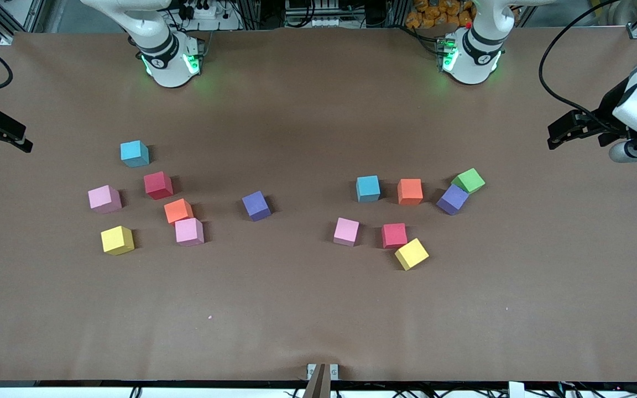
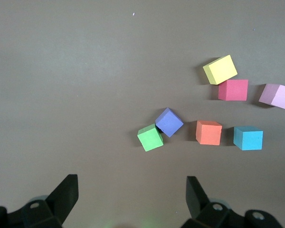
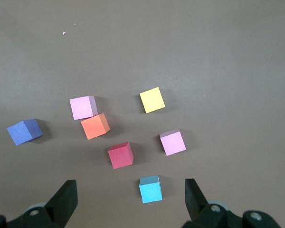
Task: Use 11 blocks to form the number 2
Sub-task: 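Reach the right gripper to the purple block while the left gripper moves toward cyan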
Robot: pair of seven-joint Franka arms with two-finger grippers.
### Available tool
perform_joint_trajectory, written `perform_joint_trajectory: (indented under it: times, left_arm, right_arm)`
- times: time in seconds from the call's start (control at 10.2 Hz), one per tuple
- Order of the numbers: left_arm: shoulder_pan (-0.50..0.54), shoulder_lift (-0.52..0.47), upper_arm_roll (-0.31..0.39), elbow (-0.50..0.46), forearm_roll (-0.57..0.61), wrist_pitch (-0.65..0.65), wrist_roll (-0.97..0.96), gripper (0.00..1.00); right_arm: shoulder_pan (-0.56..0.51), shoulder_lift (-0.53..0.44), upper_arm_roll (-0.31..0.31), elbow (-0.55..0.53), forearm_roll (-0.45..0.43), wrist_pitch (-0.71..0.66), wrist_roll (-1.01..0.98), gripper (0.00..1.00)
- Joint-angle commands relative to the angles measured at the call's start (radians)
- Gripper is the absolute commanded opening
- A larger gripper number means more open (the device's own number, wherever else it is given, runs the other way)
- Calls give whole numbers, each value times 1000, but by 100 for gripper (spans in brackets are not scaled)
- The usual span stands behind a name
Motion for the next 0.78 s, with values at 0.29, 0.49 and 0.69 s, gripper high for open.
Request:
perform_joint_trajectory:
  times: [0.29, 0.49, 0.69]
  left_arm:
    - [5, 8, -6, 27, 3, -25, 11, 100]
    - [5, 8, -7, 25, 3, -25, 11, 100]
    - [4, 7, -9, 25, 3, -23, 10, 100]
  right_arm:
    - [-12, 29, 12, 14, 6, 9, -3, 100]
    - [-7, 61, 17, 10, 13, 18, -11, 100]
    - [43, 113, 17, 5, 18, 18, -13, 100]
